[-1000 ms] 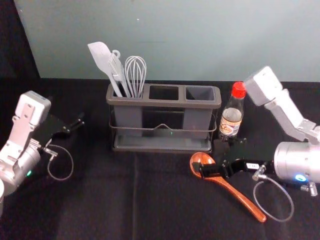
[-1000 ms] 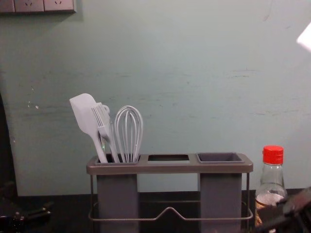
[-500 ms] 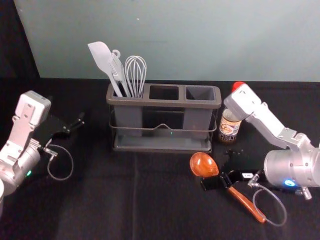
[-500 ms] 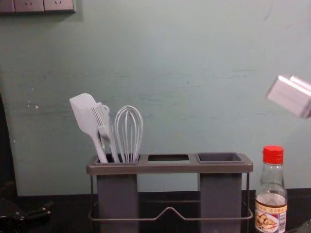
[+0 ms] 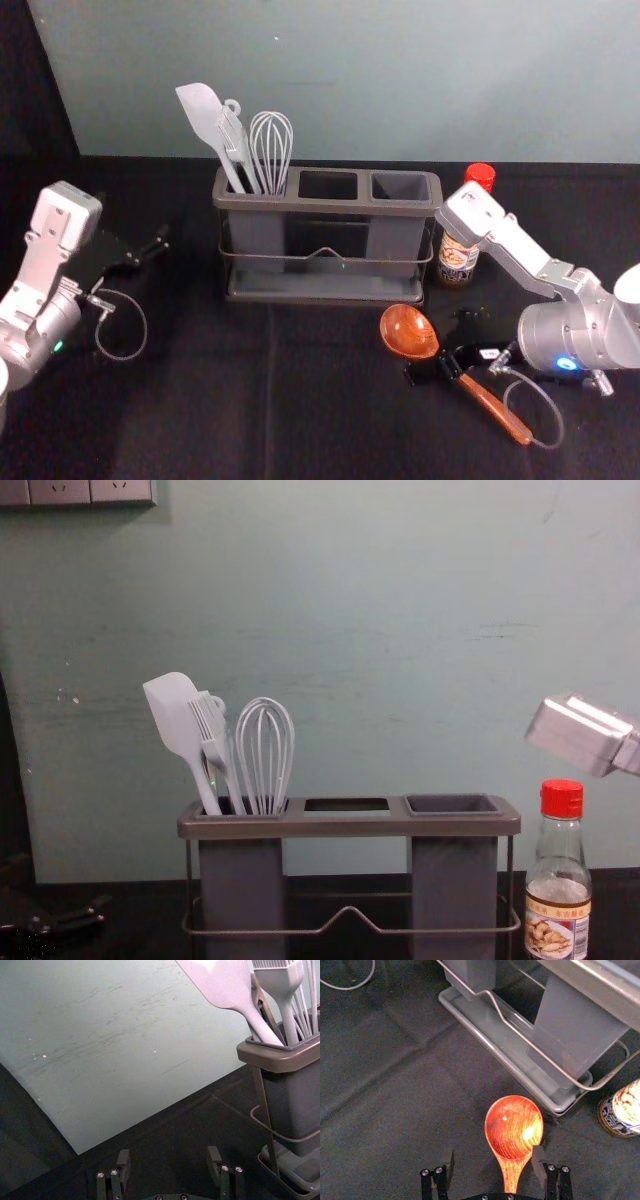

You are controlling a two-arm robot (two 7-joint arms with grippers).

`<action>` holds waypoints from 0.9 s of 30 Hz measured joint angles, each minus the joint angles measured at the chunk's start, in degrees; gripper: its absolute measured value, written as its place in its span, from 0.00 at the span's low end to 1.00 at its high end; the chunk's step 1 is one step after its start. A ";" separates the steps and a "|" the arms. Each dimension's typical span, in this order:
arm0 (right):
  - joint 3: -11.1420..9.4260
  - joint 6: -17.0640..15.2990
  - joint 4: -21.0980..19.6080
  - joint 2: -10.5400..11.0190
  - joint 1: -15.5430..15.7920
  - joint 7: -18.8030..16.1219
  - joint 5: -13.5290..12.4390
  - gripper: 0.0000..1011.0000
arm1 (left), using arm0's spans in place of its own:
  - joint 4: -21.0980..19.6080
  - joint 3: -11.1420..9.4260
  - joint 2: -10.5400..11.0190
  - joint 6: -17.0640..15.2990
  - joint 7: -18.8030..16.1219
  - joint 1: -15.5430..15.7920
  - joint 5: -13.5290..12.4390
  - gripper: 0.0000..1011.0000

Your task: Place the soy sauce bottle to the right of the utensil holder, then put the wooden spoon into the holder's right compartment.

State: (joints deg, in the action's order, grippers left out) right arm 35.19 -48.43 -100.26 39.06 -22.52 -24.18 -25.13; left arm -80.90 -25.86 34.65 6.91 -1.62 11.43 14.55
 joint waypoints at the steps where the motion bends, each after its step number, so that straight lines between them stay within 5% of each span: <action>1: 0.02 -0.05 0.26 -0.18 -0.08 -0.11 0.09 0.99 | 0.00 0.00 0.00 0.00 0.00 0.00 0.00 0.99; 27: -0.08 -0.69 6.81 -4.70 -2.24 -2.37 4.20 0.99 | 0.00 0.00 0.00 0.00 0.00 0.00 0.00 0.99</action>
State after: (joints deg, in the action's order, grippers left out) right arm 35.11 -49.12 -93.46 34.36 -24.76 -26.54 -20.93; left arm -80.90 -25.86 34.65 6.91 -1.62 11.43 14.55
